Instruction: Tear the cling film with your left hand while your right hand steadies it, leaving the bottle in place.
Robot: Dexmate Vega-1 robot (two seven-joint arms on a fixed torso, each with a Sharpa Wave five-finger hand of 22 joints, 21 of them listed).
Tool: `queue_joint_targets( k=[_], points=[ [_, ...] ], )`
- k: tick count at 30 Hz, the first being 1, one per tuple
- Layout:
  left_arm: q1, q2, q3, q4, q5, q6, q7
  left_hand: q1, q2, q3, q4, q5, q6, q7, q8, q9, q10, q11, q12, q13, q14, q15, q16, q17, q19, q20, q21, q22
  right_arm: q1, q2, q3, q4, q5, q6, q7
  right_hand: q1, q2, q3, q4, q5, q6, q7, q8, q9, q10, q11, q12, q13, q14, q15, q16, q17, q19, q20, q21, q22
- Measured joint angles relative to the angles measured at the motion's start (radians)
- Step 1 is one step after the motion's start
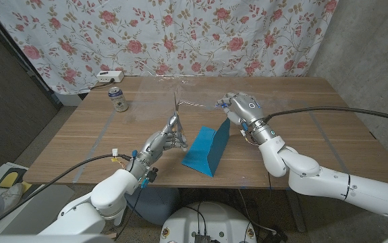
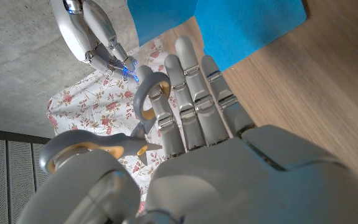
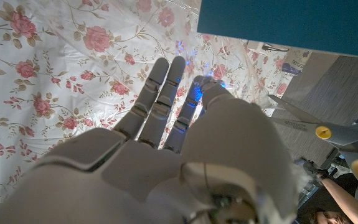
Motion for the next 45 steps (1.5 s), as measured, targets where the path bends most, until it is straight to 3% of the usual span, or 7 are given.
queue_joint_targets(
  k=[2,6,25,45],
  points=[
    [-0.01,-0.006,0.005,0.01,0.0,0.0,0.0,-0.022,-0.019,0.0,0.0,0.007,0.0,0.0,-0.003,0.0,0.0,0.0,0.001,0.0,0.0,0.0,0.0,0.0,0.0,0.0,0.0,0.0,0.0,0.0,0.0,0.0,-0.002,-0.001,0.002,0.0,0.0,0.0,0.0,0.0,0.0,0.0,0.0,0.0,0.0,0.0,-0.001,0.0,0.0,0.0,0.0,0.0,0.0,0.0,0.0,0.0],
    [-0.024,-0.012,0.012,0.022,-0.006,0.003,-0.007,-0.033,-0.021,0.0,0.0,0.012,0.0,0.0,-0.006,0.0,0.0,0.0,0.004,0.003,0.0,0.0,0.0,0.0,0.0,0.0,0.0,0.0,0.0,0.0,-0.003,-0.003,-0.004,-0.003,0.005,0.0,0.0,0.0,0.0,0.0,0.0,0.0,0.0,0.0,0.003,-0.003,-0.003,0.0,0.0,0.0,0.0,0.0,0.0,0.0,0.0,0.0],
    [-0.06,-0.022,0.038,0.053,-0.029,0.03,-0.017,-0.043,-0.014,0.0,0.0,0.039,0.001,-0.002,-0.008,0.0,0.002,0.002,0.004,0.003,0.0,0.0,0.004,0.0,0.0,0.0,-0.007,0.0,-0.001,-0.008,-0.01,-0.009,-0.01,-0.003,0.005,-0.003,-0.003,0.0,0.0,0.0,0.0,0.0,0.0,0.0,0.003,-0.003,0.002,0.0,0.0,0.0,0.0,0.0,0.0,0.0,0.0,0.0],
    [-0.024,0.044,0.008,0.026,-0.07,0.058,-0.037,-0.045,-0.006,-0.015,-0.015,0.062,0.002,-0.002,-0.011,0.0,0.002,0.002,0.004,0.002,0.0,0.0,0.004,0.002,0.0,0.0,-0.011,0.0,-0.013,-0.064,0.038,-0.033,0.061,0.042,-0.003,-0.003,-0.003,0.0,0.0,0.0,0.0,0.0,0.0,0.0,0.003,-0.003,0.0,0.0,0.0,0.0,0.0,-0.009,0.0,0.0,0.0,0.0]
  ],
)
